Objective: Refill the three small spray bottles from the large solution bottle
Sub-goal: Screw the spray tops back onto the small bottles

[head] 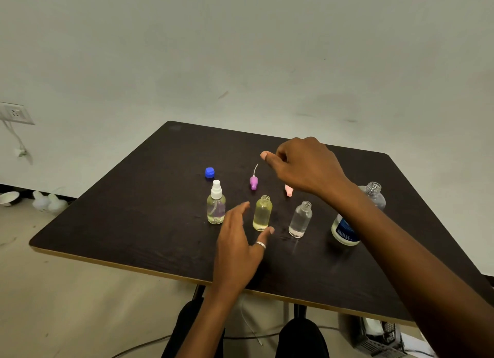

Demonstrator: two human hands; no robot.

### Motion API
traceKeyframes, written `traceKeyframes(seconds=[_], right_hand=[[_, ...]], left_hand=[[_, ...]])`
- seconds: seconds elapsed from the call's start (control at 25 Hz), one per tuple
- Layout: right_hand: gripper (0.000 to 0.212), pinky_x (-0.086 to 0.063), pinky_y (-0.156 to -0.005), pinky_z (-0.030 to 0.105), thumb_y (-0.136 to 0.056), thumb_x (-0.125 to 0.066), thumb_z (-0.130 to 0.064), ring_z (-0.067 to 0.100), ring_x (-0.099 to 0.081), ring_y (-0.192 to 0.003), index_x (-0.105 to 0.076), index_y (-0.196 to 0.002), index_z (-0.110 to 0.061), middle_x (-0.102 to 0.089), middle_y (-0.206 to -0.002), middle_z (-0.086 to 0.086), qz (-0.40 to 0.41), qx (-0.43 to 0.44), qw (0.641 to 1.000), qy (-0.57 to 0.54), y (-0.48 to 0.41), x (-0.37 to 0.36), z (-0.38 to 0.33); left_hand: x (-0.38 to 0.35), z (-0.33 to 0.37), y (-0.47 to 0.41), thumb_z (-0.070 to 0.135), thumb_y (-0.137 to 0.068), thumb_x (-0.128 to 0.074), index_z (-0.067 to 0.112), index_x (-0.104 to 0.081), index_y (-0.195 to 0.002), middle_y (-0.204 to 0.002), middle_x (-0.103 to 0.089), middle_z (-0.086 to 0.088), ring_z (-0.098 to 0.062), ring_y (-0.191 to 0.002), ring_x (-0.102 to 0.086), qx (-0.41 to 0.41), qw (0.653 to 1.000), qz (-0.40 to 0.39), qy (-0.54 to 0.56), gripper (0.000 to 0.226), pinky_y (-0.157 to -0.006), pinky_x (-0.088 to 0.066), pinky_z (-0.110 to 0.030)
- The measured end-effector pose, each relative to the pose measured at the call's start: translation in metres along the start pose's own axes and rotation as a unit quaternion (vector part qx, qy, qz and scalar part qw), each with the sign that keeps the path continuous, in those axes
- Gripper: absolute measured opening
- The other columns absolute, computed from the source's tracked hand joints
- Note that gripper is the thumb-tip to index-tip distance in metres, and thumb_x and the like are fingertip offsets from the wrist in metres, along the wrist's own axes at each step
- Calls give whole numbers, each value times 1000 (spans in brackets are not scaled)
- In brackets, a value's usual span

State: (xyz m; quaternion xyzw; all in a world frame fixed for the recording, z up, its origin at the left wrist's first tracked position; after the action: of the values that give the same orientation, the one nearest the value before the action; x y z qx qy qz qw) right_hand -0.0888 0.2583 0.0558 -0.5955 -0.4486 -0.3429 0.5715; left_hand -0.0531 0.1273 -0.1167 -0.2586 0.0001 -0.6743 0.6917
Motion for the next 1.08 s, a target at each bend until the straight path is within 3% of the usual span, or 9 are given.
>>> traceKeyframes(seconds=[0.2,0.36,0.56,0.84,0.92,1.08], right_hand=[[52,-32,-50,21,-95,-47,-55,14,-55,-55,-68,-71,-15,-60,-59,3,-26,-10,1000,4,-1,-12,8],[47,-37,-50,24,-94,-50,-53,14,-57,-54,-68,-71,-17,-60,-57,2,-40,-17,999,-5,-5,-23,9],[35,-50,-59,28,-92,-55,-47,12,-62,-63,-68,-72,-20,-68,-70,-3,-67,-21,997,-19,-21,-44,12],[10,-58,-75,39,-88,-64,-26,17,-65,-77,-70,-81,-23,-70,-86,-2,-135,-33,990,-21,-60,-113,14],[8,-58,-77,40,-86,-64,-21,20,-65,-79,-71,-81,-23,-70,-88,1,-161,-41,986,-9,-71,-139,16],[21,-57,-81,41,-81,-71,-21,26,-66,-89,-74,-101,-22,-70,-101,5,-219,-63,973,32,-85,-182,26]], left_hand=[[-26,-20,-22,44,-77,-82,21,-37,-150,-150,-47,5,-10,-138,-42,60,997,-37,5,89,-110,-40,-26],[-32,-22,-35,39,-79,-82,18,-46,-145,-142,-57,2,-12,-131,-52,64,997,-27,-10,78,-108,-46,-33],[-24,-17,-33,33,-81,-81,28,-63,-117,-106,-69,15,-1,-95,-64,41,999,-13,10,41,-86,-56,-29],[-10,-26,-32,33,-82,-80,27,-63,-119,-107,-69,14,-1,-98,-65,28,999,3,33,41,-86,-58,-30],[-11,-28,-32,34,-82,-80,28,-63,-120,-108,-69,13,-2,-99,-66,27,999,4,39,41,-86,-58,-31],[-12,-31,-32,34,-83,-79,29,-62,-120,-109,-69,14,-3,-100,-66,21,998,-4,54,41,-87,-58,-33]])
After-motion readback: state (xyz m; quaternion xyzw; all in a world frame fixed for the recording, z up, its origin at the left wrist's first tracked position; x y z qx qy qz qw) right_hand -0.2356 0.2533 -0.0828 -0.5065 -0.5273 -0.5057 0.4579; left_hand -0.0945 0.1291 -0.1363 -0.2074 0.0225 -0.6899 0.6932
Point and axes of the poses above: each hand's wrist, its own y-axis away from the middle knuckle, its own x-axis out of the back of the hand, z = x × y, the point moved 10 cm from there along -y, towards the middle knuckle
